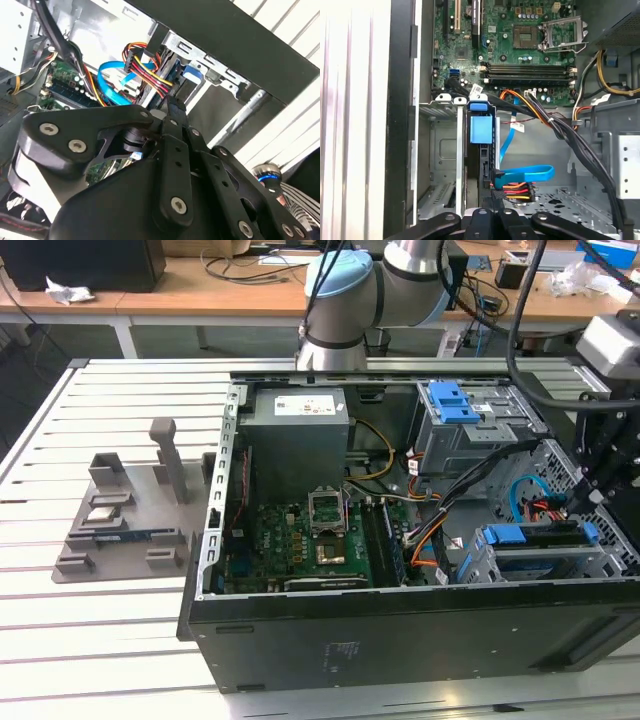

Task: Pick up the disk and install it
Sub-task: 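Insert the first disk wire, then insert the second disk wire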

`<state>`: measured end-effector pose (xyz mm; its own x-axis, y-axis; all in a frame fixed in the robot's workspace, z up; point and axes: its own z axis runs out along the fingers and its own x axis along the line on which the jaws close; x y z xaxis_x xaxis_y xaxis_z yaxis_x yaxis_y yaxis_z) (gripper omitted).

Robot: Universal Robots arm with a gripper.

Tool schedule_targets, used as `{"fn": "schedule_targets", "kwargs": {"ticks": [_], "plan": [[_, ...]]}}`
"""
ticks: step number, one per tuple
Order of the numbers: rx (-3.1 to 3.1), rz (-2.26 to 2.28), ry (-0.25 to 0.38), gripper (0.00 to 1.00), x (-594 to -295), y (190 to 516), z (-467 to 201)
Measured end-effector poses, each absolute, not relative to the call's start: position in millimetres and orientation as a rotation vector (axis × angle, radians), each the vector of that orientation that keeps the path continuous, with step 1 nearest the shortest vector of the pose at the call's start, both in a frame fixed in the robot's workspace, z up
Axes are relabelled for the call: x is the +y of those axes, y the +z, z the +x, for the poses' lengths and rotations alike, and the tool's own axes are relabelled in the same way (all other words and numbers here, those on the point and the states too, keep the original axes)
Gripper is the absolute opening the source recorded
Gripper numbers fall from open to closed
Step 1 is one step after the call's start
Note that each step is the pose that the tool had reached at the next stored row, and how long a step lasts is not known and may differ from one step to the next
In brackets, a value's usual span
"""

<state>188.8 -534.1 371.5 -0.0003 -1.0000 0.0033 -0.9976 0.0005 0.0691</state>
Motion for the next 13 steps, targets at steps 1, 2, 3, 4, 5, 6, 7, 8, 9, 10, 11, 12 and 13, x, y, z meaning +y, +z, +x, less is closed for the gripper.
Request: {"fn": "schedule_targets", "kwargs": {"ticks": [1,2,3,4,5,6,7,8,9,10,11,12,13], "plan": [[-2.185,2.184,-0.072,0.11,-534.0,382.0,188.9],[-2.185,2.184,-0.072,0.11,-534.0,382.0,188.9],[-2.185,2.184,-0.072,0.11,-533.9,382.2,188.9],[-2.185,2.184,-0.072,0.11,-534.0,382.3,188.9],[-2.185,2.184,-0.072,0.11,-534.0,382.3,188.9],[-2.185,2.184,-0.072,0.11,-534.0,382.3,188.9],[-2.185,2.184,-0.072,0.11,-534.0,382.5,188.9],[-2.185,2.184,-0.072,0.11,-534.0,382.5,188.9],[-2.185,2.184,-0.072,0.24,-534.0,382.5,188.8],[-2.185,2.184,-0.072,0.24,-534.0,382.6,188.8],[-2.185,2.184,-0.072,0.30,-533.0,382.4,185.1],[-2.185,2.184,-0.072,0.30,-532.0,381.7,182.6],[-2.185,2.184,-0.072,0.30,-531.2,380.6,180.8]]}}
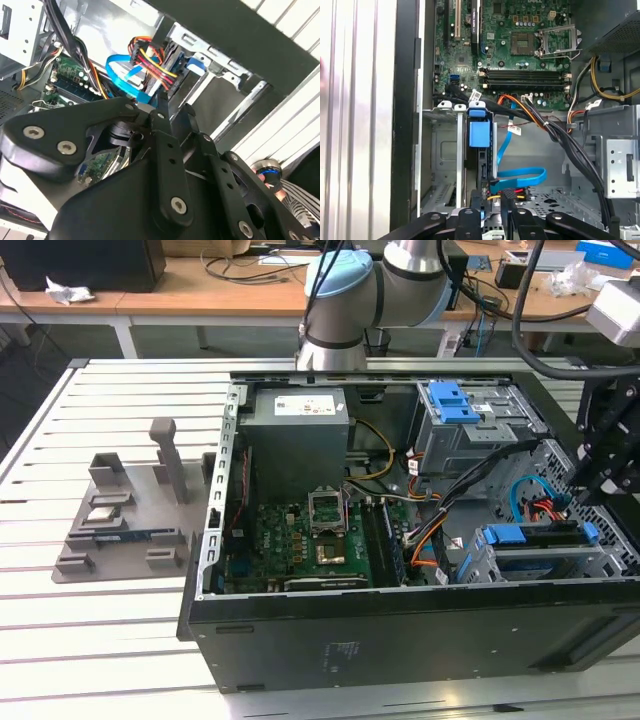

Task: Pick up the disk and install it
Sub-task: 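Insert the second disk wire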

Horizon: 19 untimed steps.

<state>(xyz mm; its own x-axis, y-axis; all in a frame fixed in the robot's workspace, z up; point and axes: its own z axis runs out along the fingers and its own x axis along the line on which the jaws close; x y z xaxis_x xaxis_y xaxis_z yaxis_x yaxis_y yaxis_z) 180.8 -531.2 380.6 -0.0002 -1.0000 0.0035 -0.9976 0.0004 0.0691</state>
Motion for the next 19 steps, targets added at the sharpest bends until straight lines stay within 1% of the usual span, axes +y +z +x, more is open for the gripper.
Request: {"fn": "schedule_targets", "kwargs": {"ticks": [5,10,11,13,16,19], "plan": [[-2.181,2.188,-0.072,0.30,-527,368,175],[-2.181,2.189,-0.072,0.30,-527,367,175],[-2.181,2.189,-0.072,0.29,-527,367,175],[-2.181,2.189,-0.073,0.16,-527,367,175],[-2.181,2.189,-0.073,0.16,-528,367,175],[-2.156,2.212,-0.072,0.16,-536,364,173]]}}
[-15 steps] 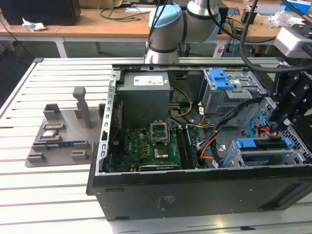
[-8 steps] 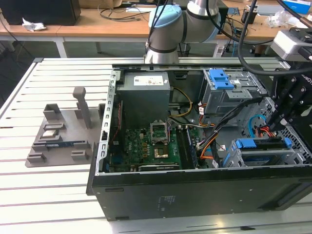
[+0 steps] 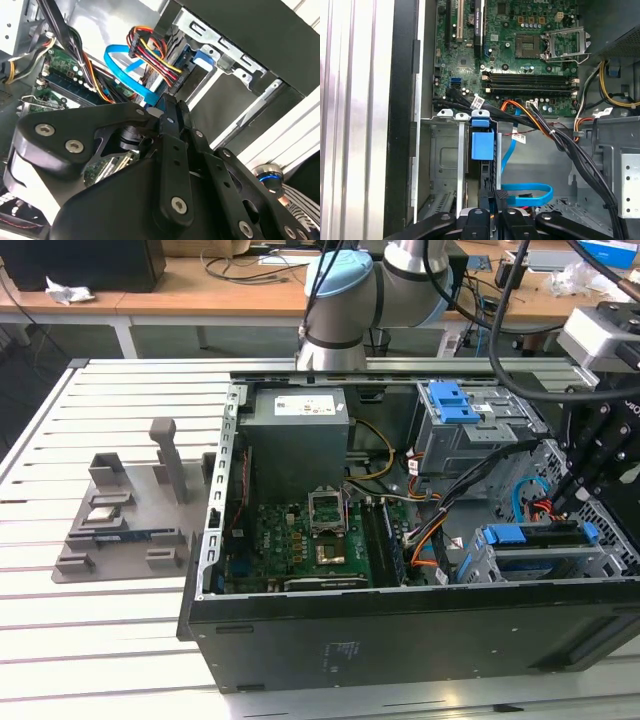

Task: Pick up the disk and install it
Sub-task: 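Insert the second disk wire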

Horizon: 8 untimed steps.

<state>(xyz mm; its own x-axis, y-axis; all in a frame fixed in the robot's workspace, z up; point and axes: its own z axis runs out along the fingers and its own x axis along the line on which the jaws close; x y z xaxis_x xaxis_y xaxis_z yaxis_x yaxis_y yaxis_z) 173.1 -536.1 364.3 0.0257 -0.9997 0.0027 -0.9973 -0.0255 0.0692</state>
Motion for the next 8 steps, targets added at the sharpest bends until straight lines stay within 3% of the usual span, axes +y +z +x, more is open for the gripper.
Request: {"fn": "schedule_targets", "kwargs": {"ticks": [8], "plan": [[-2.121,2.245,-0.070,0.16,-536.1,355.2,167.2]]}}
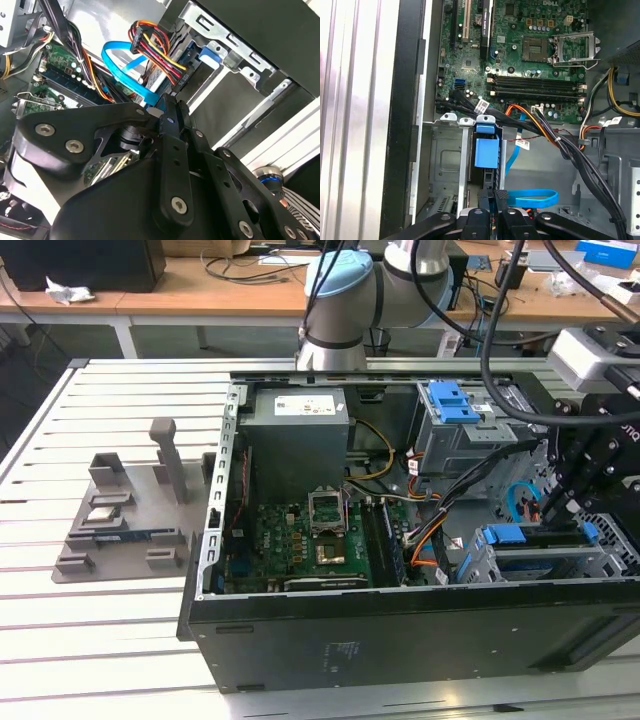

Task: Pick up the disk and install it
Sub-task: 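Insert the second disk wire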

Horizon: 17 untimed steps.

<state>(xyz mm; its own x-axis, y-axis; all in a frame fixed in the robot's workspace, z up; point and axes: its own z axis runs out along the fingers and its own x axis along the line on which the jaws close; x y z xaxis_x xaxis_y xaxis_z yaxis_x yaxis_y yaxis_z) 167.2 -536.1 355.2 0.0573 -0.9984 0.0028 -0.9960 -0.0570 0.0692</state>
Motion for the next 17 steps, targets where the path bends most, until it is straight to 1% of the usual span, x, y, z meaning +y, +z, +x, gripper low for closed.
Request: {"fn": "schedule_targets", "kwargs": {"ticks": [8,17], "plan": [[-2.114,2.250,-0.069,0.16,-536,346,168],[-2.114,2.250,-0.069,0.16,-537,344,165]]}}
